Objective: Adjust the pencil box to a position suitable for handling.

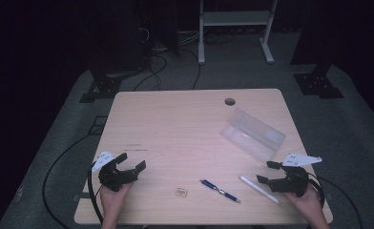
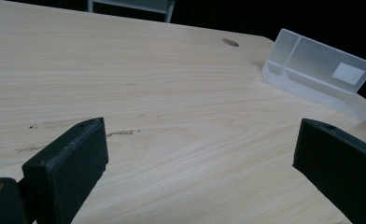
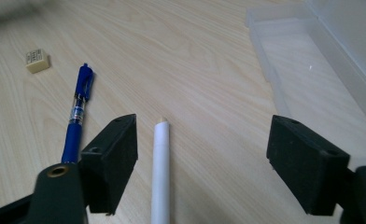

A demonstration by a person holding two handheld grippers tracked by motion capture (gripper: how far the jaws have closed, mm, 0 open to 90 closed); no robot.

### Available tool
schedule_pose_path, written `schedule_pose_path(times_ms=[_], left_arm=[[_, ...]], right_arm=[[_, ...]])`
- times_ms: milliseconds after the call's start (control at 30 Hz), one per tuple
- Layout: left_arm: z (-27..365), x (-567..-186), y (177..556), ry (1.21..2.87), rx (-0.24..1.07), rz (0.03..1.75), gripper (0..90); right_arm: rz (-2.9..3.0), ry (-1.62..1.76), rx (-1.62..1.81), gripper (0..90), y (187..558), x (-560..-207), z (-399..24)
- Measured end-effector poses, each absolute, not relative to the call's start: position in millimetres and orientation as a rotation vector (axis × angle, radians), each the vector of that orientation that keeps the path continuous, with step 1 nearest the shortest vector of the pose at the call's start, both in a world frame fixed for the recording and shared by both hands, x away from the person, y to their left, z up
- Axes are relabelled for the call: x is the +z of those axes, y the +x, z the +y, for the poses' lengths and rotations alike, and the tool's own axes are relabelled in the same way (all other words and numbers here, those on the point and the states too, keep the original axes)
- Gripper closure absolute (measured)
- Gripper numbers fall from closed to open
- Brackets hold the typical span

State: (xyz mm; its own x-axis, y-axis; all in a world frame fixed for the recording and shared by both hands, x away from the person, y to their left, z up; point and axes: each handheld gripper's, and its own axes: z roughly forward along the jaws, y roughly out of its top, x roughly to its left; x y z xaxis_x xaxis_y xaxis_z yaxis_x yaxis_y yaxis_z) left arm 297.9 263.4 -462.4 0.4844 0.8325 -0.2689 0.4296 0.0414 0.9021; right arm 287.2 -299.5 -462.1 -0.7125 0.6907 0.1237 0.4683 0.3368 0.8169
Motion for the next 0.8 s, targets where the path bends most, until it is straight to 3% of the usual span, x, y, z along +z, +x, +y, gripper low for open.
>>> schedule_pose_path(times_ms=[800], left_arm=[[266.5, -461.1, 297.1, 1.571, 0.441, 1.117, 2.1]], right_arm=[[2.376, 0.944, 1.254, 22.9, 326.2, -435.2, -267.6]])
